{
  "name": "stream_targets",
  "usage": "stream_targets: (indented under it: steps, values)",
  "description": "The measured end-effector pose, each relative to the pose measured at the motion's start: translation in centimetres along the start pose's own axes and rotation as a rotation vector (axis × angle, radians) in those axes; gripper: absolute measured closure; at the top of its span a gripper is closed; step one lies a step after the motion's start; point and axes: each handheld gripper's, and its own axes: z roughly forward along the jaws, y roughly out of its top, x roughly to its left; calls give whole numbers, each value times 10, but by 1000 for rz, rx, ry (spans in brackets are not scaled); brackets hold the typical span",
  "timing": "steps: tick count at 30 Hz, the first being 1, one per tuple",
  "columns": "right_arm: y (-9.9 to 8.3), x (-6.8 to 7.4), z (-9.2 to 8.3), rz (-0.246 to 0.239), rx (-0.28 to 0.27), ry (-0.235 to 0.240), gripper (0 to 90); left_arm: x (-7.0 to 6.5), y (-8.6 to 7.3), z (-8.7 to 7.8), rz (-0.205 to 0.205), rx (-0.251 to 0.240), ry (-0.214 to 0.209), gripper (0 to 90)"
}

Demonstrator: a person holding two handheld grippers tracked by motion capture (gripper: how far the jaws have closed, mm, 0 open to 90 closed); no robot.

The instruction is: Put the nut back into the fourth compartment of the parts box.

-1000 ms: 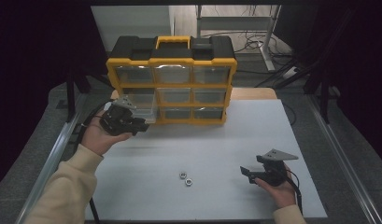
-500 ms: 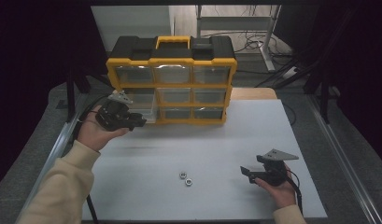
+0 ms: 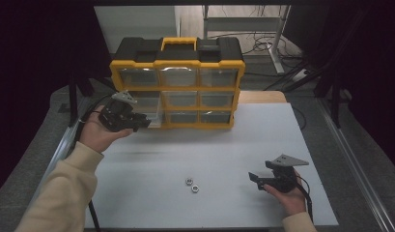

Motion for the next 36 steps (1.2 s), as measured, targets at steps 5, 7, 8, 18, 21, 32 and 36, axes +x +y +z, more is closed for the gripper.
stream_targets:
  steps: [5, 7, 8, 18, 21, 32, 36]
  values:
    - [0, 0, 0, 1, 1, 0, 167, 5, 1, 0, -8, -1, 6, 698]
    - [0, 0, 0, 0, 1, 0, 167, 6, 1, 0, -14, -4, 8, 698]
    - [0, 0, 0, -1, 0, -1, 167, 8, 2, 0, -15, -5, 13, 698]
    - [0, 0, 0, 0, 2, 0, 167, 16, 5, -3, -27, -13, 27, 698]
    - [0, 0, 0, 1, -2, -2, 167, 18, 6, -3, -30, -12, 34, 698]
    - [0, 0, 0, 0, -3, -2, 167, 30, 12, 3, -66, -15, 60, 698]
    - [0, 0, 0, -2, -1, -2, 167, 35, 16, 6, -70, -13, 76, 698]
